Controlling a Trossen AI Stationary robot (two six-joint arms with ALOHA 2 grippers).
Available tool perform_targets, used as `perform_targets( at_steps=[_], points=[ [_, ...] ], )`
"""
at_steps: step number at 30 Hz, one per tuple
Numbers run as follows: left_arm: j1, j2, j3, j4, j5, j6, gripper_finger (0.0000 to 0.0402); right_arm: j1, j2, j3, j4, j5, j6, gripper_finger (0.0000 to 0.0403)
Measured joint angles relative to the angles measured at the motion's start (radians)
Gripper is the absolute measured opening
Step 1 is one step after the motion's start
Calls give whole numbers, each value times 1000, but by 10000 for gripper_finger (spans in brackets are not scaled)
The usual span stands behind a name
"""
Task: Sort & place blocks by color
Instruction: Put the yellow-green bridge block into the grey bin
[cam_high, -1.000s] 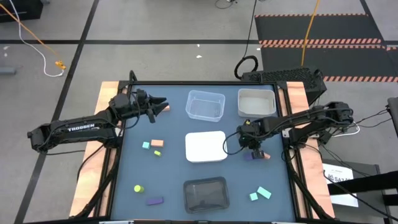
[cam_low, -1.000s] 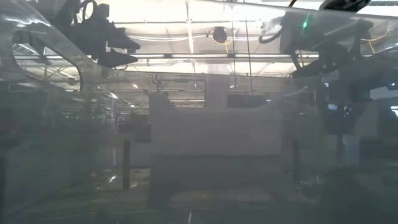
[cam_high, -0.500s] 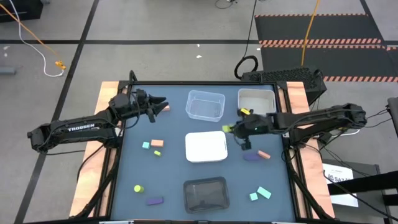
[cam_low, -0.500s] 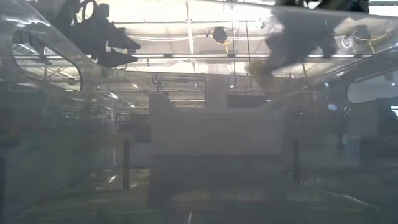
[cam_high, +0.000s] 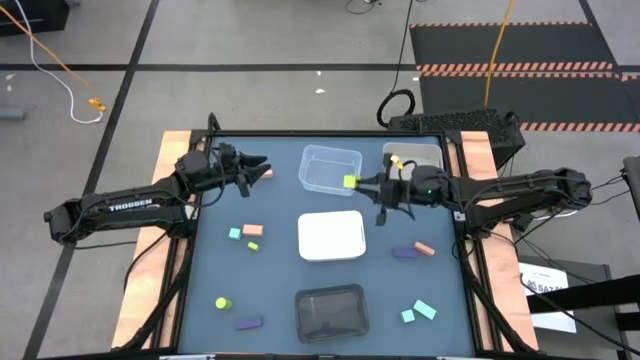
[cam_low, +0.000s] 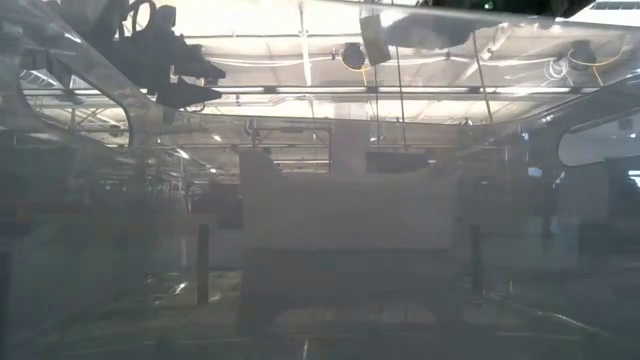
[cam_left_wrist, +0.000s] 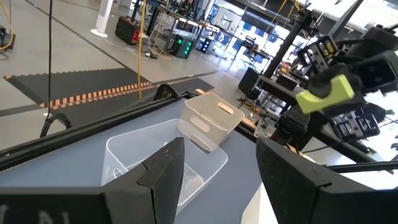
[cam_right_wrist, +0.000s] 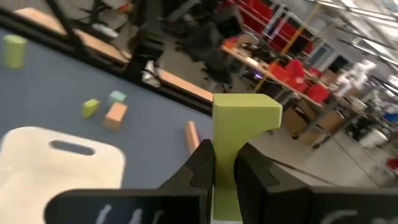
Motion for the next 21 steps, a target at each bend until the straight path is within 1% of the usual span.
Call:
perform_targets(
  at_steps=[3, 5, 7, 10, 13, 15, 17, 19, 21],
  points=[
    [0, 0, 0, 0, -1, 3, 200, -35, 0, 0, -1, 72, 28, 24],
    [0, 0, 0, 0, -1, 3, 200, -61, 0, 0, -21, 156, 53, 24],
    [0, 0, 0, 0, -1, 3, 200, -90, 0, 0, -62, 268, 85, 24],
    [0, 0, 0, 0, -1, 3, 200, -145, 0, 0, -185, 450, 158, 24],
    [0, 0, 0, 0, -1, 3, 200, -207, 0, 0, -364, 582, 267, 24],
    [0, 0, 0, 0, -1, 4, 200, -251, 0, 0, -496, 611, 370, 24],
    [0, 0, 0, 0, -1, 5, 200, -292, 0, 0, -623, 614, 480, 25],
    [0, 0, 0, 0, -8, 5, 200, -328, 0, 0, -724, 575, 575, 25],
    [0, 0, 0, 0, -29, 5, 200, -353, -1, -16, -761, 510, 632, 25]
  ],
)
